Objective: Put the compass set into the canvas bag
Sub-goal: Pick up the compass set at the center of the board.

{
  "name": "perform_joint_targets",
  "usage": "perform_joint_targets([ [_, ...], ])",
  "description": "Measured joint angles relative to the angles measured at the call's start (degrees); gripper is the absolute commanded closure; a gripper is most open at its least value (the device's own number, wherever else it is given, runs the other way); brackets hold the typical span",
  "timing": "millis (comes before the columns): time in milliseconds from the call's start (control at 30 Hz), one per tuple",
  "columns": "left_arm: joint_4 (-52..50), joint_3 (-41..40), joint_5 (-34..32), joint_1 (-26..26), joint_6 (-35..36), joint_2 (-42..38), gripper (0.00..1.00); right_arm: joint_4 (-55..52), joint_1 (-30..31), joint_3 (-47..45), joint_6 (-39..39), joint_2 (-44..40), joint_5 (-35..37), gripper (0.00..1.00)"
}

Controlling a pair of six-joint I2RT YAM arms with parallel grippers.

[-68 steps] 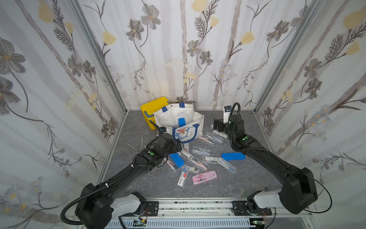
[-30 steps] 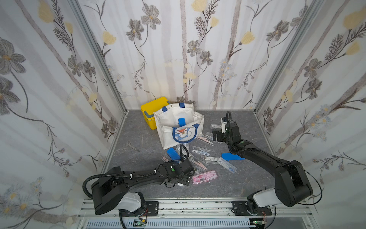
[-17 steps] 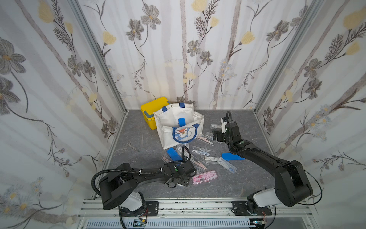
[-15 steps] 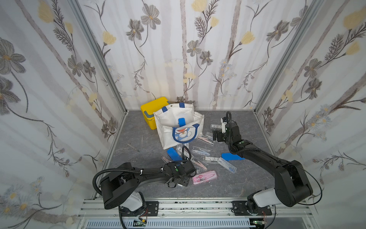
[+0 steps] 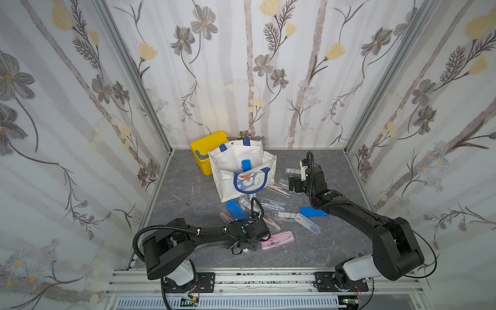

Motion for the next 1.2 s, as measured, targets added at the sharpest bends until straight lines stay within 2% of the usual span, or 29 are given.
perform_joint_targets([
  [133,0.5,0.2,-0.7,-0.5,-0.6,0.2,0.63,0.0,-0.1,-0.2,0.0,0.0,0.0,0.01],
  [400,-0.1,-0.7,-0.2,-0.7,-1.1,-2.1,0.65,0.0,-0.2,-0.5,0.0,0.0,0.0,0.01],
  [767,-1.0,-0.8,-5.4,0.0,-2.0,-17.6,0.65,0.3,-0.3,-0.6,0.0,0.0,0.0,0.01],
  [867,-1.0,2.4,-7.3,1.9,-1.1,-20.9,0.65,0.6,-0.4,-0.7,0.0,0.0,0.0,0.00],
  [967,-0.4,7.4,-7.9,6.0,2.6,-22.5,0.65,1.2,-0.4,-1.0,0.0,0.0,0.0,0.01],
  [1200,6.0,20.9,-6.6,15.2,15.8,-20.0,0.60,2.3,-0.4,-0.9,0.0,0.5,-0.3,0.01],
])
